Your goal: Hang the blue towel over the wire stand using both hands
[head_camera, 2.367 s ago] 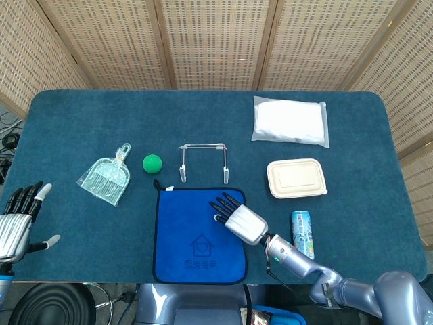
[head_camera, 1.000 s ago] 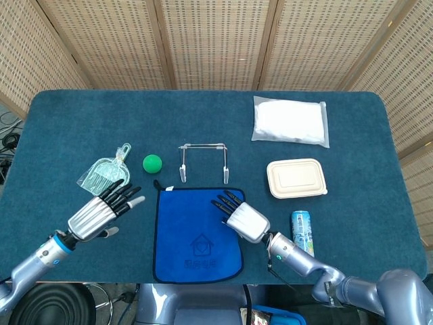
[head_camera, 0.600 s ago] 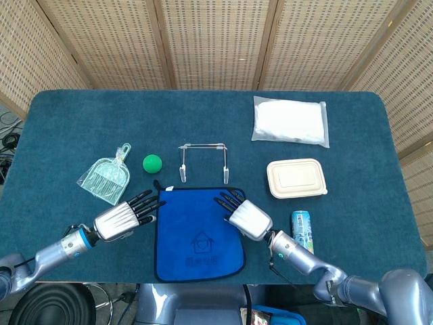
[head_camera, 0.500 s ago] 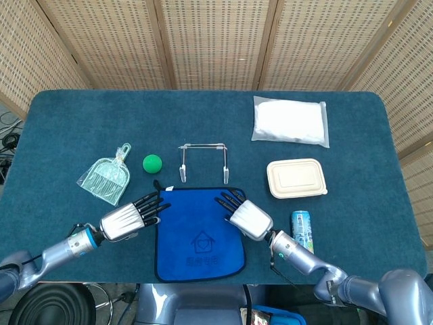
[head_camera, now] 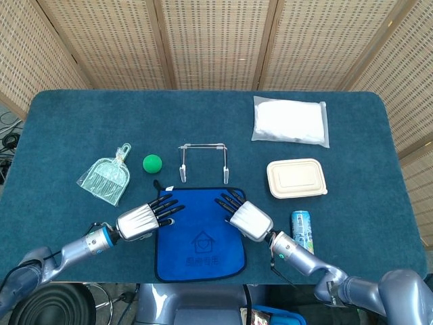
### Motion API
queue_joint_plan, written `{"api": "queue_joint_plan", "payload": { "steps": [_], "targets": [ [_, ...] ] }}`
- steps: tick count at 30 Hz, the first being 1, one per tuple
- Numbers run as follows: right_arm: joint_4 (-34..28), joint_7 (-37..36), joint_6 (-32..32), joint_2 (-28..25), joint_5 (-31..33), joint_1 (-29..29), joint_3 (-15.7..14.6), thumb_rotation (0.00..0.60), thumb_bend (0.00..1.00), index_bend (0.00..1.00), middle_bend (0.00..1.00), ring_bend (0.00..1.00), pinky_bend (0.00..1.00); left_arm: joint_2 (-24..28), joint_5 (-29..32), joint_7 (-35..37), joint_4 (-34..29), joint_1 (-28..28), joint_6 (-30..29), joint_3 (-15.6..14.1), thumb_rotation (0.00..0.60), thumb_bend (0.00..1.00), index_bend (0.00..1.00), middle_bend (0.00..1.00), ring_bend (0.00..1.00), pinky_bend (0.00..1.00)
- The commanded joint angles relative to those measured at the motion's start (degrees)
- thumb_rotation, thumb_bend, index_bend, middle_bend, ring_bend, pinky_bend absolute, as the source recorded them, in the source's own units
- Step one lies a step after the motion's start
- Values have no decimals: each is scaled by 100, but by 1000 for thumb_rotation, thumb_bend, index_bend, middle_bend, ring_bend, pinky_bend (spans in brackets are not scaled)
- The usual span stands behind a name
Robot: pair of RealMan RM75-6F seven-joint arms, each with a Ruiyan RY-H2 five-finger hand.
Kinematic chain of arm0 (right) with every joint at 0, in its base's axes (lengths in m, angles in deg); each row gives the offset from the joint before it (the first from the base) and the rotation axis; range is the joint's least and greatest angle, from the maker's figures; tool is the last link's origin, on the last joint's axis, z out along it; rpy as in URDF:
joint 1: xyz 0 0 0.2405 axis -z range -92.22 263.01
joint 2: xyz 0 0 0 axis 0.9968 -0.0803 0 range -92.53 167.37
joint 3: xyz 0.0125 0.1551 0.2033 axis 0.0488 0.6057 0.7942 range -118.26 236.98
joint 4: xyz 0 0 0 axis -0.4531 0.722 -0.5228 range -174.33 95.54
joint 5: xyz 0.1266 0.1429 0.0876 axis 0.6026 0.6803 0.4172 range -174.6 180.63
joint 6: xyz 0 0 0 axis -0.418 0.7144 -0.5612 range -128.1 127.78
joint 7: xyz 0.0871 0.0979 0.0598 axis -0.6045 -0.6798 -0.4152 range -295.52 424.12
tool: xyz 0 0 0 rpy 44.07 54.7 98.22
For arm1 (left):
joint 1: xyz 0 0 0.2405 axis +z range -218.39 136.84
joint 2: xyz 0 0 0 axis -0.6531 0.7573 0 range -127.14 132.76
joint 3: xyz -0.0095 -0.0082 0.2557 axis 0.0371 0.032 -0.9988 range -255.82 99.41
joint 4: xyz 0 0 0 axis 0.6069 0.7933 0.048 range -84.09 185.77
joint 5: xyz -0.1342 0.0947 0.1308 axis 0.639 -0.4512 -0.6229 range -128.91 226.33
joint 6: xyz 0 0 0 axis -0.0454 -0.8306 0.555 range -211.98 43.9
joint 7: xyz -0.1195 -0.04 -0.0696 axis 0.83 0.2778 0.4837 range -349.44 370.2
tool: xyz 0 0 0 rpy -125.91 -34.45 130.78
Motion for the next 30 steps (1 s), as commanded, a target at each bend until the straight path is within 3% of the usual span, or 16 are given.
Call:
{"api": "queue_joint_plan", "payload": {
  "steps": [1,17,30],
  "targets": [
    [-17,15,-2,7,6,-6,11,600,595,642,95,0,0,-78,49,16,73,-37,15,-40,600,59,341,0,0,0],
    [-165,48,35,-116,62,46,23,600,611,643,95,0,0,-547,275,229,521,-255,52,-189,600,54,356,0,0,0],
    [-284,110,52,-213,48,74,4,600,619,642,95,0,0,-618,461,392,595,-320,-69,-242,600,323,394,0,0,0]
  ]
}}
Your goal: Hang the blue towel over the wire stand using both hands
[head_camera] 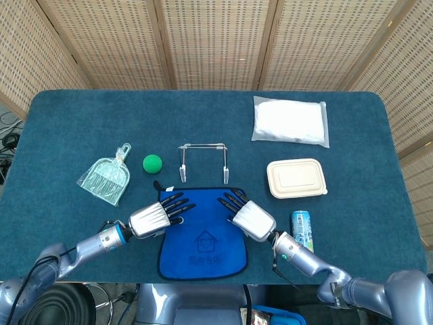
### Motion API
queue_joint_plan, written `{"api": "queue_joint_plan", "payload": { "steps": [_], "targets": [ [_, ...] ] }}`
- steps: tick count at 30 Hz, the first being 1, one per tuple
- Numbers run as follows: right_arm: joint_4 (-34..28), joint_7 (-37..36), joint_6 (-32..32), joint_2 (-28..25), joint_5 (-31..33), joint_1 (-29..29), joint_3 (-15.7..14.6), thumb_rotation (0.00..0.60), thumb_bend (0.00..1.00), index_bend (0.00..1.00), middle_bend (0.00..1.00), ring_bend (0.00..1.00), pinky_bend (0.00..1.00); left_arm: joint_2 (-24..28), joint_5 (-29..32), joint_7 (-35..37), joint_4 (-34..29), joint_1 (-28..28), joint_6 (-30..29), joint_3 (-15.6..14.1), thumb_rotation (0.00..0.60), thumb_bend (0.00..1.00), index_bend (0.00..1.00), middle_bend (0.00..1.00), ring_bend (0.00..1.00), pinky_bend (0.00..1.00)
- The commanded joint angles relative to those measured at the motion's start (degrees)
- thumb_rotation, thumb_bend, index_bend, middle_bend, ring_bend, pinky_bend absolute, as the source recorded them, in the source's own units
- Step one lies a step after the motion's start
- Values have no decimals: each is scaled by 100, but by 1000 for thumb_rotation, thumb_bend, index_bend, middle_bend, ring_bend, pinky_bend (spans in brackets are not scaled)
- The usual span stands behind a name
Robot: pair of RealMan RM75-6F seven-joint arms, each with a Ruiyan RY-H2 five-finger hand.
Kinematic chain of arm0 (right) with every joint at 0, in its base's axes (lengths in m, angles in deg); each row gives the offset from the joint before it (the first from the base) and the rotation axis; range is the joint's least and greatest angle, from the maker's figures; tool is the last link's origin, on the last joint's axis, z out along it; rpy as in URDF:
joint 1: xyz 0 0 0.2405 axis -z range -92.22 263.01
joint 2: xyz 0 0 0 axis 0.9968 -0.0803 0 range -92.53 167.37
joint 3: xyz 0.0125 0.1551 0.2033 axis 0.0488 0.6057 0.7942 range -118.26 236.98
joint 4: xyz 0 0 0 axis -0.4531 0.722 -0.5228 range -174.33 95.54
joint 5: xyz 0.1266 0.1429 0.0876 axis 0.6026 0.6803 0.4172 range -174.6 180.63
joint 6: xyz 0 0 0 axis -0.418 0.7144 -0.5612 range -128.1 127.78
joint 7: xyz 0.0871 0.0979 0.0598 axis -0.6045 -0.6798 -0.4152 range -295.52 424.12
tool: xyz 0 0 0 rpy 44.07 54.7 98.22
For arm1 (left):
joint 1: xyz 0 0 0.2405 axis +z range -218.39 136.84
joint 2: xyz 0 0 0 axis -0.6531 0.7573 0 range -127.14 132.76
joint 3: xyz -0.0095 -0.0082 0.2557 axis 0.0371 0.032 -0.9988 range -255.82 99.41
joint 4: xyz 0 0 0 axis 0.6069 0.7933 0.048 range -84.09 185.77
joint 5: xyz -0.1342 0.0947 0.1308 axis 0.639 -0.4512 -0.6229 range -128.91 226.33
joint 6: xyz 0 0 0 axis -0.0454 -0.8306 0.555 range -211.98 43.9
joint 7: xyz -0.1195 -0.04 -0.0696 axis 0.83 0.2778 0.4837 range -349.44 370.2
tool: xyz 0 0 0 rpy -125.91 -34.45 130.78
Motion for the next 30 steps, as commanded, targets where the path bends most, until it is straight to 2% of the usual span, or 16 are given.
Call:
{"api": "queue_joint_plan", "payload": {
  "steps": [1,8,12,17,23,30],
  "targets": [
    [-28,23,2,-14,2,6,2,600,619,642,95,0,0,-12,30,21,-7,-26,-8,-4,600,328,395,0,0,0],
    [-75,61,-8,-30,22,17,15,600,620,643,95,0,0,-32,77,-9,-53,-62,52,-48,600,340,398,0,0,0],
    [-93,74,1,-52,18,32,6,600,620,644,95,0,0,-56,128,-26,-79,-73,128,-70,600,387,410,0,0,0],
    [-135,75,44,-120,9,60,1,600,620,647,95,0,0,-85,225,56,-121,-69,142,-42,600,461,529,0,0,0],
    [-189,51,112,-162,-15,85,6,600,620,647,95,0,0,-117,336,64,-168,-35,37,32,600,479,696,0,0,0],
    [-395,-35,294,-238,-26,100,118,600,620,646,95,0,0,-57,459,26,-383,-42,-178,186,600,478,711,0,0,0]
  ]
}}
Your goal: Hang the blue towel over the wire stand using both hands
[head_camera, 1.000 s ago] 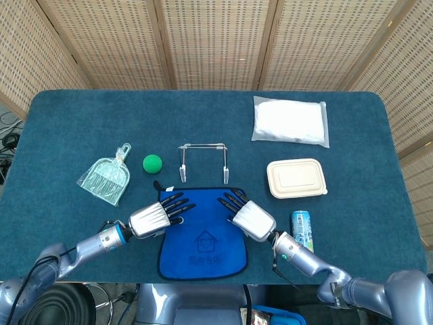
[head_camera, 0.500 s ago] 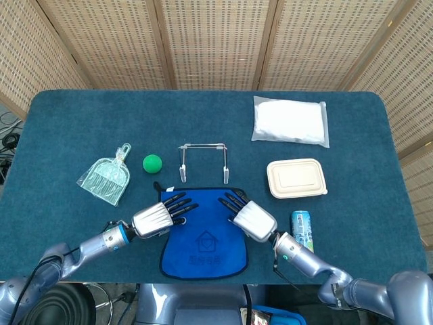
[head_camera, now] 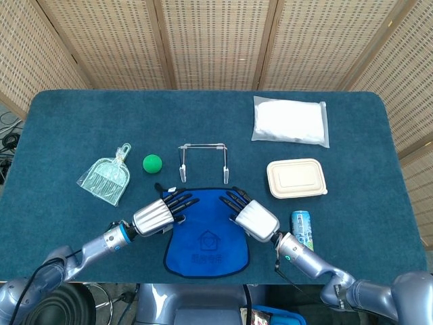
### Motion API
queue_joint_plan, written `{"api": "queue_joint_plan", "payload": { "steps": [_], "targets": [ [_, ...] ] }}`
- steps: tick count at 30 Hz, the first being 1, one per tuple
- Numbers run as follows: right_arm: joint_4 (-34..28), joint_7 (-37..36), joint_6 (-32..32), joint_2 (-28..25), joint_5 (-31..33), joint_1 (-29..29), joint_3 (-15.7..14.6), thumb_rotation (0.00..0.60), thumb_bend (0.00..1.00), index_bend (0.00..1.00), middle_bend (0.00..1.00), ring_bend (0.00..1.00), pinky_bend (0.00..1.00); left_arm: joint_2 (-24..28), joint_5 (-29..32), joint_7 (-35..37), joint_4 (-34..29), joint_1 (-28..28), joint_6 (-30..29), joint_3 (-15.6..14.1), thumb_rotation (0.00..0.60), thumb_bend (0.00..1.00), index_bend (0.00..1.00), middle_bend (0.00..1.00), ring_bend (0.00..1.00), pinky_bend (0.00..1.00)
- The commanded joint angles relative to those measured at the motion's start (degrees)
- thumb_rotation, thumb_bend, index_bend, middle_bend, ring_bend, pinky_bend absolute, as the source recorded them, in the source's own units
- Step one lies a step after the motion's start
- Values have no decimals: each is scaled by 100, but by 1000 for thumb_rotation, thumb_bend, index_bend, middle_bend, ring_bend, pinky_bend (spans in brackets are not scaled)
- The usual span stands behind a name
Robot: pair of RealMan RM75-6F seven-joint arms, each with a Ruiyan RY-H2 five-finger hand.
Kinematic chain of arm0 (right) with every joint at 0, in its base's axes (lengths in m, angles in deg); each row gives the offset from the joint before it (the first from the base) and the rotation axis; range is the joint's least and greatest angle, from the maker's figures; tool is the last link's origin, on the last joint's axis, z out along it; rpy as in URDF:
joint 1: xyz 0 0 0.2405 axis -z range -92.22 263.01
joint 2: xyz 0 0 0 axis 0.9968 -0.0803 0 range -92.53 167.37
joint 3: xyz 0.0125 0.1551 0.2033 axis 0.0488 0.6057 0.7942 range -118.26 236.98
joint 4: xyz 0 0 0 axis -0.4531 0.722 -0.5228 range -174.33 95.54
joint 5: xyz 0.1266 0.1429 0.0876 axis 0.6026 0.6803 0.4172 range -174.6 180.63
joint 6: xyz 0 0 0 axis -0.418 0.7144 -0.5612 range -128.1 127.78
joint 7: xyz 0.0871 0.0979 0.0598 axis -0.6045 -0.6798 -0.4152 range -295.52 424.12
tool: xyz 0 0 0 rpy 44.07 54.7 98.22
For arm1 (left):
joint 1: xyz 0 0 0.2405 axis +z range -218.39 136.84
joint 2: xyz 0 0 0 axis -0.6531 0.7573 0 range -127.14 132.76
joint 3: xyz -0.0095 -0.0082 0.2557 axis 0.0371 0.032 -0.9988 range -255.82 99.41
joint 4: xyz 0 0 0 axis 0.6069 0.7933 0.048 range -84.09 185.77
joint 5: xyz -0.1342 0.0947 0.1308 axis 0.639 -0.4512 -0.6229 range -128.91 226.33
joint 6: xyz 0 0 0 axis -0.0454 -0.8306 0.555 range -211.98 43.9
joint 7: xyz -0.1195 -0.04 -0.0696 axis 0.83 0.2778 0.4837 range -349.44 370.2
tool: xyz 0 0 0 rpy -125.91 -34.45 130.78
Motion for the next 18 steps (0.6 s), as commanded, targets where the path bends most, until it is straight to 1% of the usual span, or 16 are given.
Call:
{"api": "queue_joint_plan", "payload": {
  "steps": [1,7,10,14,15,18],
  "targets": [
    [-177,-47,113,-79,-4,-6,95,600,620,647,95,0,0,78,63,-40,-168,-31,-140,110,600,479,713,0,0,0],
    [-800,29,257,-377,90,-85,439,600,620,650,95,0,0,416,179,-276,-823,-209,-349,411,600,479,718,0,0,0],
    [-1250,135,298,-616,218,-151,721,600,620,650,95,0,0,705,278,-475,-1380,-327,-366,624,600,479,720,0,0,0],
    [-1652,298,258,-855,371,-207,954,600,620,650,95,0,0,992,384,-650,-1960,-426,-328,828,600,478,721,0,0,0],
    [-1774,346,260,-931,430,-234,1062,600,620,650,95,0,0,1072,425,-698,-2125,-475,-366,948,600,478,721,0,0,0],
    [-2101,504,129,-1115,655,-300,1262,600,620,651,97,0,0,1317,536,-858,-2601,-586,-243,1148,600,478,722,0,0,0]
  ]
}}
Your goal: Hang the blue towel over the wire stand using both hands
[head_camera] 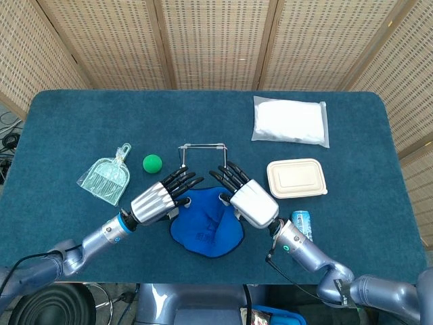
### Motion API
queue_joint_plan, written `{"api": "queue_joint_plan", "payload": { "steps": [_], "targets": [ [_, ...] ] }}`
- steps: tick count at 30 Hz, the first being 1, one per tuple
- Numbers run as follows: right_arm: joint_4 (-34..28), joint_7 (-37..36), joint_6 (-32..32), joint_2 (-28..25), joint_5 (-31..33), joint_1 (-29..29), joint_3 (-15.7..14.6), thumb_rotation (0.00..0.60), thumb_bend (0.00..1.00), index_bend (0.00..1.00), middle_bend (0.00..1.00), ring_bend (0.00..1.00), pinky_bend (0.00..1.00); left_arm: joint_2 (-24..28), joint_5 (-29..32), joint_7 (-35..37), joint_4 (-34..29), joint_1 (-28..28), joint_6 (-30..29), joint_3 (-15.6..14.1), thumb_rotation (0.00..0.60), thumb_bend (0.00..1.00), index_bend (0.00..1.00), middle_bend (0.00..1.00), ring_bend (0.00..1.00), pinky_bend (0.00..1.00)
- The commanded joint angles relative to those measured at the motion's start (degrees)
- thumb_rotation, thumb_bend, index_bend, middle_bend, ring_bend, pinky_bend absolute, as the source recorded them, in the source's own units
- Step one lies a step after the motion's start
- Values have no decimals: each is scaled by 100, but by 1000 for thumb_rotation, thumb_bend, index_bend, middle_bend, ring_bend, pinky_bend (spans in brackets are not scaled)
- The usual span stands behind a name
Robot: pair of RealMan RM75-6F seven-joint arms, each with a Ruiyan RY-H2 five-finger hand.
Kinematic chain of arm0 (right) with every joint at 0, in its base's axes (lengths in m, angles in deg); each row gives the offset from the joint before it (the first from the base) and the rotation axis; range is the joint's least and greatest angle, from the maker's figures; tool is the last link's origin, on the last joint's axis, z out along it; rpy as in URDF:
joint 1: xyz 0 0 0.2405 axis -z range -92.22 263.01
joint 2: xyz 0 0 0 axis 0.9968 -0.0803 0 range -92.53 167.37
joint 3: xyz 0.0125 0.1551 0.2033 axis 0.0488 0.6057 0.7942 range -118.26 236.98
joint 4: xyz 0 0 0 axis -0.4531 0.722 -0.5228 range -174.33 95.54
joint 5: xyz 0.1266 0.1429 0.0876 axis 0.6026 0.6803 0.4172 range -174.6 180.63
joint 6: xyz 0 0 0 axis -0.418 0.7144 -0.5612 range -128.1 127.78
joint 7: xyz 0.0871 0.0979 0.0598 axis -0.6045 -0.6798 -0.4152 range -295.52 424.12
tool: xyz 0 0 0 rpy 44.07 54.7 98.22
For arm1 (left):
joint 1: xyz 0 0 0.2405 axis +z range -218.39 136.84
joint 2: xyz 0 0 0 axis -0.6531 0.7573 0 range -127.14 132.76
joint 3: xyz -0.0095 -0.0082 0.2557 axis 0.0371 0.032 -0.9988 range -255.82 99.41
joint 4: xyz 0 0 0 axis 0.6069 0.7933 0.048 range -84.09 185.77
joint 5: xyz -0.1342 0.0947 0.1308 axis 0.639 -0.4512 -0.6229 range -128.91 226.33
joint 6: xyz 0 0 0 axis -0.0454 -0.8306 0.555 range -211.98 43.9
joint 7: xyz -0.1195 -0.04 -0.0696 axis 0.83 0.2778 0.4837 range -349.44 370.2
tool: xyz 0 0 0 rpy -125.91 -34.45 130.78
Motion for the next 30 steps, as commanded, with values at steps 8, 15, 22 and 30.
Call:
{"api": "queue_joint_plan", "payload": {
  "steps": [8,15,22,30],
  "targets": [
    [-777,394,-286,-368,892,-242,741,600,620,651,98,0,0,742,506,-476,-1254,-367,421,751,600,476,725,0,0,0],
    [-727,494,-385,-386,1264,-330,927,600,620,651,100,0,0,939,724,-574,-1447,-478,556,1060,600,476,725,0,0,0],
    [-508,331,-524,-164,1860,-649,1407,600,620,651,106,0,0,1062,1068,-741,-1430,-783,966,1488,600,476,725,0,0,0],
    [-285,517,-670,-44,2518,-1019,1833,600,620,652,109,0,0,1004,1300,-784,-1227,-980,1215,1687,600,476,725,0,0,0]
  ]
}}
